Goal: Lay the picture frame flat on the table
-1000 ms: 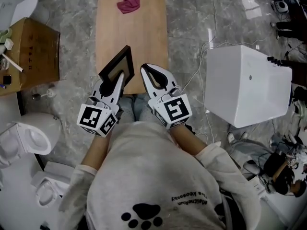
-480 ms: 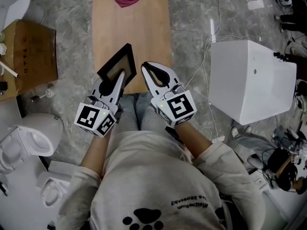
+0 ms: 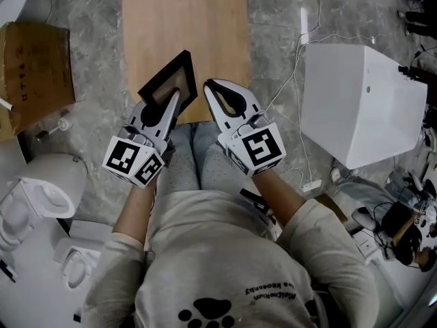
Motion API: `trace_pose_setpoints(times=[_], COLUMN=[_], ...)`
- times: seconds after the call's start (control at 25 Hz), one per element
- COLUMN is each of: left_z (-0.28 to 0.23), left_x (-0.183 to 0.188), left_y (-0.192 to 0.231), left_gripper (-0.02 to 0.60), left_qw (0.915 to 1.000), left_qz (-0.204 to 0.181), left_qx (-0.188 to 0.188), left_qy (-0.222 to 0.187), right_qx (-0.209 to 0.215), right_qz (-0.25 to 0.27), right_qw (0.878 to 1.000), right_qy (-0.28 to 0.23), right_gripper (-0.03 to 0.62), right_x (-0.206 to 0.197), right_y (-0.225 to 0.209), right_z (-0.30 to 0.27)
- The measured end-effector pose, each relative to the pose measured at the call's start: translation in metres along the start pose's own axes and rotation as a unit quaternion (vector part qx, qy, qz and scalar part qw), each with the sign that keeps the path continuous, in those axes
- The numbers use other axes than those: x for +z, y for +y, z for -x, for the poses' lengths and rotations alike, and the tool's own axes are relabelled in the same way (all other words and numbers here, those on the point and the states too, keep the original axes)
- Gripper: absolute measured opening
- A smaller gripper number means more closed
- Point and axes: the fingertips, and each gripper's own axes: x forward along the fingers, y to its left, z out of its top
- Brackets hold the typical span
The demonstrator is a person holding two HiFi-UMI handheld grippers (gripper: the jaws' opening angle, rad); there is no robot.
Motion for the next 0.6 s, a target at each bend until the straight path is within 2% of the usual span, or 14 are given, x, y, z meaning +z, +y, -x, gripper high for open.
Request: trace_pose_setpoints(times=[0.32,0.6], left_z=[-0.011,-0.021], left_x=[-0.041,-0.08], left_y=[0.02,0.02], left_gripper=[0.017,0.017], left_qw=[0.9994,0.9969], left_qz=[0.017,0.035], left_qx=[-0.019,-0.053], left_qy=[0.022,0.047], right_qx=[-0.008,0.032], right_qz=[0.001,-0.025], right_qw=[1.0,0.998], right_qy=[0.014,0.049], right_gripper=[0.012,0.02], right_x=[-0.036,-0.075], right_y=[-0.018,-0.016], right_z=[-0.01,-0.022])
